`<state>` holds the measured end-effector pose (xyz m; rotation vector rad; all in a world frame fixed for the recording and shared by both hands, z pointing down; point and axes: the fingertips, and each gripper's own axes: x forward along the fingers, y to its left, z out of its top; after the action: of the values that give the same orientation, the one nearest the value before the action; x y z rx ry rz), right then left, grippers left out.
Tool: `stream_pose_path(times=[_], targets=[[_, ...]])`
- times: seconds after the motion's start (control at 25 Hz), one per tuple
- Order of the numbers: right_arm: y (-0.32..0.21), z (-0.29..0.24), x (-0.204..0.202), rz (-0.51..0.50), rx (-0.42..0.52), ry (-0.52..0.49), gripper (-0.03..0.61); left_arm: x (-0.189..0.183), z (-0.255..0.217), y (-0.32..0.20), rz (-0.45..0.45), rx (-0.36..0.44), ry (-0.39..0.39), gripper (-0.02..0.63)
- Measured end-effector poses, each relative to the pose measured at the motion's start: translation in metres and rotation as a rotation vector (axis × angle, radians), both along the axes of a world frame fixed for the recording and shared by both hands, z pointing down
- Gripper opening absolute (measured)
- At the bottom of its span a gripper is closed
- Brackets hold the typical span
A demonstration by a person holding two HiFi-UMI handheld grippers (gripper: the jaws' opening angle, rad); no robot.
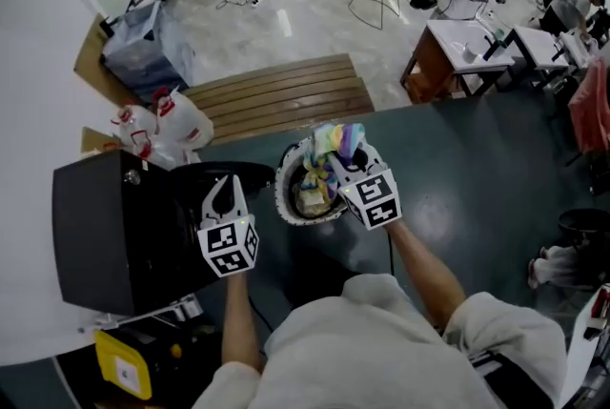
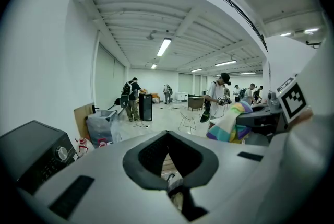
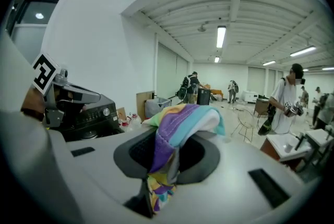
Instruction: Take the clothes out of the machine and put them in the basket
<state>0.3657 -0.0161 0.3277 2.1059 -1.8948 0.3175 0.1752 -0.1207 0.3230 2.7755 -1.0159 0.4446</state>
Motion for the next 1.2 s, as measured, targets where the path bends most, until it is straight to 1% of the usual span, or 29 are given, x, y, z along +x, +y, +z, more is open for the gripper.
stream_pose_path(times=[0.2, 0.44, 0.56, 0.72, 0.92, 1.12, 1.2], targets=[[0.002, 0.064, 0.023, 0.03, -0.088, -0.069, 0.086, 0.015, 0.032, -0.005, -0.004, -0.052, -0.037, 0.019], [-0.011, 0.152, 0.04, 0.025, -0.208, -0.111, 0.086, 0.033, 0.072, -0.015, -0.01, -0.11, -0.061, 0.02], [-0.018, 0.196, 0.048, 0.045, -0.259, -0.13, 0.087, 0.038, 0.097, -0.018, -0.009, -0.138, -0.074, 0.019], [-0.023, 0.253, 0.055, 0.079, -0.325, -0.162, 0.089, 0.038, 0.128, -0.021, -0.016, -0.172, -0.083, 0.02], [-0.03, 0.313, 0.058, 0.126, -0.374, -0.206, 0.091, 0.034, 0.166, -0.026, -0.026, -0.206, -0.095, 0.02], [-0.04, 0.369, 0.062, 0.151, -0.447, -0.272, 0.098, 0.036, 0.185, -0.031, -0.029, -0.226, -0.102, 0.019], [-0.041, 0.395, 0.062, 0.154, -0.499, -0.302, 0.12, 0.037, 0.191, -0.031, -0.022, -0.229, -0.106, 0.019]])
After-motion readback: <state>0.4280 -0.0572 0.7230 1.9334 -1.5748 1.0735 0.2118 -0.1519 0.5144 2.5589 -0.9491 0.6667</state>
